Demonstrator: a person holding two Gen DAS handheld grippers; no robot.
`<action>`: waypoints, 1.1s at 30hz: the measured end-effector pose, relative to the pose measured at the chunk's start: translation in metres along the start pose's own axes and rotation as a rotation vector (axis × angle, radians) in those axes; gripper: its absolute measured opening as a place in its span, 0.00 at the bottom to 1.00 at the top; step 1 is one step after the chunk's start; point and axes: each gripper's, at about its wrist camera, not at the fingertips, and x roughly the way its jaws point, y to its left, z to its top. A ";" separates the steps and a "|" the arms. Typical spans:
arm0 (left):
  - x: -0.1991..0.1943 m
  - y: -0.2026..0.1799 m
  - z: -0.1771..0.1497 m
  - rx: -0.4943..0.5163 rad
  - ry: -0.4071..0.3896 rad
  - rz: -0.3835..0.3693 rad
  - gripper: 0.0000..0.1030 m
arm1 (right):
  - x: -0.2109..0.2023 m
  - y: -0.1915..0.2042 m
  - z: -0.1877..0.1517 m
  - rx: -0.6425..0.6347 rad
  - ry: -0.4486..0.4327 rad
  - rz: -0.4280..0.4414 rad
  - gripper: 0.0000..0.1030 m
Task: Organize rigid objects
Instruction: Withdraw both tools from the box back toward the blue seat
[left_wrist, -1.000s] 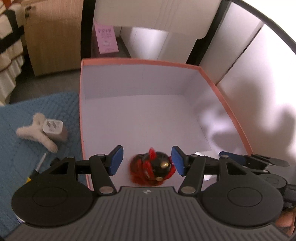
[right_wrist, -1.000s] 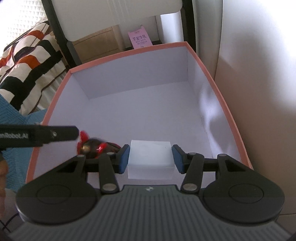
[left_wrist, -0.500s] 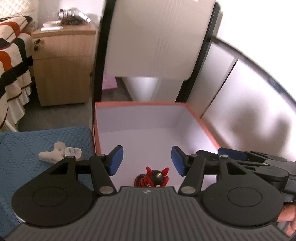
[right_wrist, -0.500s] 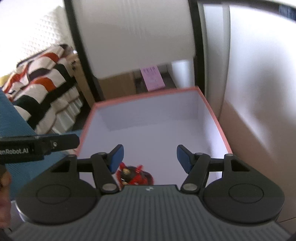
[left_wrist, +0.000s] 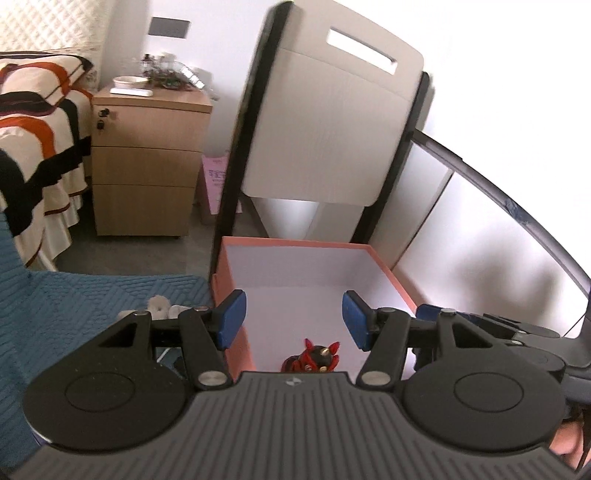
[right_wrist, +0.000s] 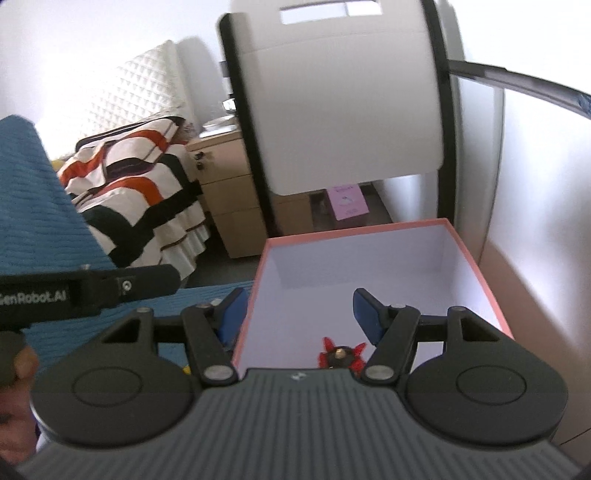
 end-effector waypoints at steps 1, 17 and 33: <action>-0.005 0.004 -0.002 -0.006 -0.003 0.010 0.62 | -0.003 0.004 -0.001 -0.002 -0.002 0.003 0.64; -0.063 0.063 -0.042 -0.057 -0.027 0.083 0.62 | -0.013 0.065 -0.035 -0.072 0.021 0.034 0.64; -0.084 0.118 -0.087 -0.113 -0.021 0.155 0.62 | -0.005 0.098 -0.079 -0.074 0.126 0.042 0.64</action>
